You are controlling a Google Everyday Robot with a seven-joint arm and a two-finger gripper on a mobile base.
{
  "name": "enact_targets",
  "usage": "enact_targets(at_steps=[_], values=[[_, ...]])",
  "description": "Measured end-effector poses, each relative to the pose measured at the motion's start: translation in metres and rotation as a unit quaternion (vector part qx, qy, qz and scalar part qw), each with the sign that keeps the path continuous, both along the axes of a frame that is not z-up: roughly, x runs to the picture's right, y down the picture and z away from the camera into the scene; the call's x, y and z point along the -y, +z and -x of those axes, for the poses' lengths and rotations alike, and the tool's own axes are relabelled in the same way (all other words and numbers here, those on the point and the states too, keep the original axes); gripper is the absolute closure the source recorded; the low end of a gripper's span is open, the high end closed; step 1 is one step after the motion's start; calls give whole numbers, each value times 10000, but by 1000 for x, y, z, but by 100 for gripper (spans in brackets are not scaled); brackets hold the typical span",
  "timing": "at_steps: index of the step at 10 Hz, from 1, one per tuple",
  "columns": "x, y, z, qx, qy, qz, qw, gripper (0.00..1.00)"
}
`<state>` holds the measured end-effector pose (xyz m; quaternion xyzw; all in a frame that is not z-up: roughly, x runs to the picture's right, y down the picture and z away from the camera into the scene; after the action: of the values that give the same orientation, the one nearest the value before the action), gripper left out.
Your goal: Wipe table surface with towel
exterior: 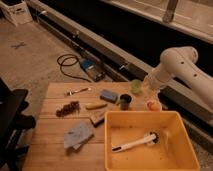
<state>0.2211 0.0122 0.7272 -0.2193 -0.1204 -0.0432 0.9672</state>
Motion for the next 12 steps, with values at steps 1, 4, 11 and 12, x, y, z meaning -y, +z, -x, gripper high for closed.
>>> enact_targets(at_steps=[1, 4, 11, 12], values=[[0, 0, 0, 0, 0, 0, 10000, 50], [0, 0, 0, 0, 0, 0, 10000, 50], [3, -21, 38, 443, -635, -386, 9962, 50], [1, -23, 55, 565, -781, -409, 9945, 50]])
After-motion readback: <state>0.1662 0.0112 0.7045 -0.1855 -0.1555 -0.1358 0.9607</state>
